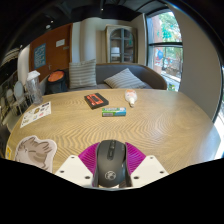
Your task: Arrange mouse
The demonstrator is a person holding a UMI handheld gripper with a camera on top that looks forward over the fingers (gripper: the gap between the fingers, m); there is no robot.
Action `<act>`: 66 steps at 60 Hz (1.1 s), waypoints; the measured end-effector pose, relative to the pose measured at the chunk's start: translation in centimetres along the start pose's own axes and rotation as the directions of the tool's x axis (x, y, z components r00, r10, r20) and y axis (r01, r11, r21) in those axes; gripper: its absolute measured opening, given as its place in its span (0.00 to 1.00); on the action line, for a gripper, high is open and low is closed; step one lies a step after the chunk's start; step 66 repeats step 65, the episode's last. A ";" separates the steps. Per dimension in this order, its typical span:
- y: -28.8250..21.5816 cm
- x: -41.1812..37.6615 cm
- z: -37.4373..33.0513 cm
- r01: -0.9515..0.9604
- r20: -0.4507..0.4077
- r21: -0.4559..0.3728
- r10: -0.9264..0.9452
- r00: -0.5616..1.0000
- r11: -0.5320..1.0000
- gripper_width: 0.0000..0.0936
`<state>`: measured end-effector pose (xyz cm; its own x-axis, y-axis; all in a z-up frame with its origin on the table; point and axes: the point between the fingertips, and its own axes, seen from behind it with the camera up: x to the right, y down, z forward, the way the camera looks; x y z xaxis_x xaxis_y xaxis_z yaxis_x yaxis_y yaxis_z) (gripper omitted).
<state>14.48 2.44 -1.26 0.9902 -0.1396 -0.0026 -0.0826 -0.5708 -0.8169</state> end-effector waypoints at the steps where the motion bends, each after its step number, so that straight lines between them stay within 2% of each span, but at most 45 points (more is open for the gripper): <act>1: 0.0 -0.2 -0.1 -0.003 0.007 0.004 0.003 1.000 1.000 0.40; 8: -1.0 -2.7 -2.2 -0.058 0.070 0.043 0.055 0.996 0.997 0.38; 14: -3.0 -7.7 -5.5 -0.005 0.095 0.108 -0.005 0.996 0.994 0.38; 19: -3.6 -14.0 -7.9 0.037 0.146 0.139 -0.058 0.988 0.990 0.38; 27: -1.1 -22.2 -8.7 0.061 0.204 0.108 -0.082 0.975 0.992 0.40; 36: 3.5 -25.2 -6.0 0.086 0.170 0.010 -0.087 0.982 0.996 0.42; 38: 4.0 -25.3 -6.0 0.090 0.167 -0.008 -0.087 0.982 0.996 0.45; 40: 3.4 -25.2 -5.9 0.108 0.158 0.020 -0.110 0.981 0.994 0.47; 46: 3.4 -25.3 -6.2 0.148 0.179 0.027 -0.150 0.972 0.989 0.59; 51: 2.7 -25.4 -7.7 0.149 0.228 0.069 -0.161 0.960 0.986 0.90; 52: 2.5 -25.4 -8.0 0.150 0.233 0.076 -0.164 0.959 0.986 0.94; 54: 2.4 -25.2 -8.8 0.154 0.242 0.088 -0.171 0.955 0.984 0.90; 66: 3.9 -21.6 -15.2 0.146 0.319 0.144 -0.185 0.930 0.979 0.91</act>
